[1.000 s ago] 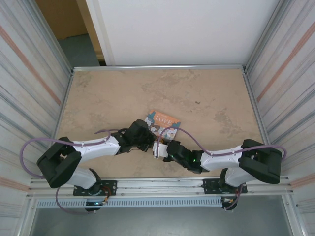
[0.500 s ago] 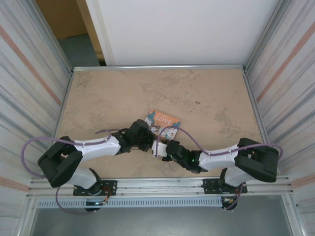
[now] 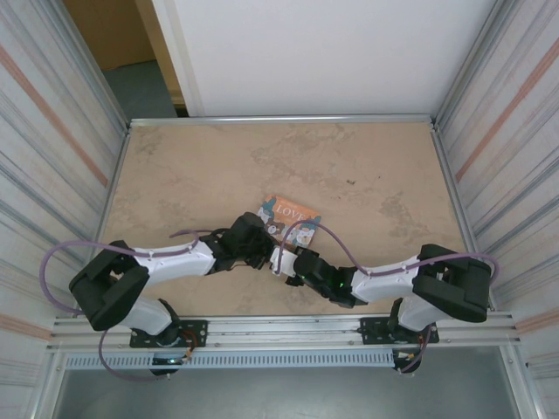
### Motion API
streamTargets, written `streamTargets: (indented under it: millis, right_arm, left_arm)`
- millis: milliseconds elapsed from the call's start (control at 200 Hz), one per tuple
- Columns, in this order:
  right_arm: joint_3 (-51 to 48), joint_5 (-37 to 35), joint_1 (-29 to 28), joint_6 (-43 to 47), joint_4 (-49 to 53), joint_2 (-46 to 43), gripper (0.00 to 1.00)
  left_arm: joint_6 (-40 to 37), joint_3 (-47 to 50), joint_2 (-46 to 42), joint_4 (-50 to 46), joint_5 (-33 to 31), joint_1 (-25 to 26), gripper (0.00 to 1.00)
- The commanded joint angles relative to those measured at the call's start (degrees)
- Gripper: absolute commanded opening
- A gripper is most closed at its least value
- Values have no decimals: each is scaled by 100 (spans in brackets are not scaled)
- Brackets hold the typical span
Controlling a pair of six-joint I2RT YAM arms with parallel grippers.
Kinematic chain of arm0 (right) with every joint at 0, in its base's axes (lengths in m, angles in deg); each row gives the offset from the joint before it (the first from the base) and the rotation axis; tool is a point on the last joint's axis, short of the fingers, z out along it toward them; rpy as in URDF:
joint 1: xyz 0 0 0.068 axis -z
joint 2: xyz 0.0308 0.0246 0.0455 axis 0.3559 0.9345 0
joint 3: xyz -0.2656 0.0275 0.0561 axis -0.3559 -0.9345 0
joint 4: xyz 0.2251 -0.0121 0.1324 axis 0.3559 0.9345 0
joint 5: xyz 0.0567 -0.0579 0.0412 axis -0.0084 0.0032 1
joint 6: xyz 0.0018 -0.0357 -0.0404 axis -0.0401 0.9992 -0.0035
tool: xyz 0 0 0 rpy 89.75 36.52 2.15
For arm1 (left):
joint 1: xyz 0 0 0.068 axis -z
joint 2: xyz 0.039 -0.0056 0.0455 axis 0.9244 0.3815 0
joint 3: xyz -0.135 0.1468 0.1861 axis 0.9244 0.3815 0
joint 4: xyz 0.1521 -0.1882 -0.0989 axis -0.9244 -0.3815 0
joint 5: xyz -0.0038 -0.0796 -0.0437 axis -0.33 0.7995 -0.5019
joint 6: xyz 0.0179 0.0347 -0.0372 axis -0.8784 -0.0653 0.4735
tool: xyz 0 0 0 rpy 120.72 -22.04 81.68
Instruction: Unlock a padlock with a key
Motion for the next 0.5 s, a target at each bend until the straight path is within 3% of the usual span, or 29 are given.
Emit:
streamTargets:
  millis: [0, 496]
  right_arm:
    - [183, 128, 95, -636, -251, 52, 0]
    - [97, 1245, 1056, -3655, -602, -184, 0]
  left_arm:
    - [129, -115, 32, 221, 140, 144, 0]
    - [361, -88, 193, 473, -109, 392, 0]
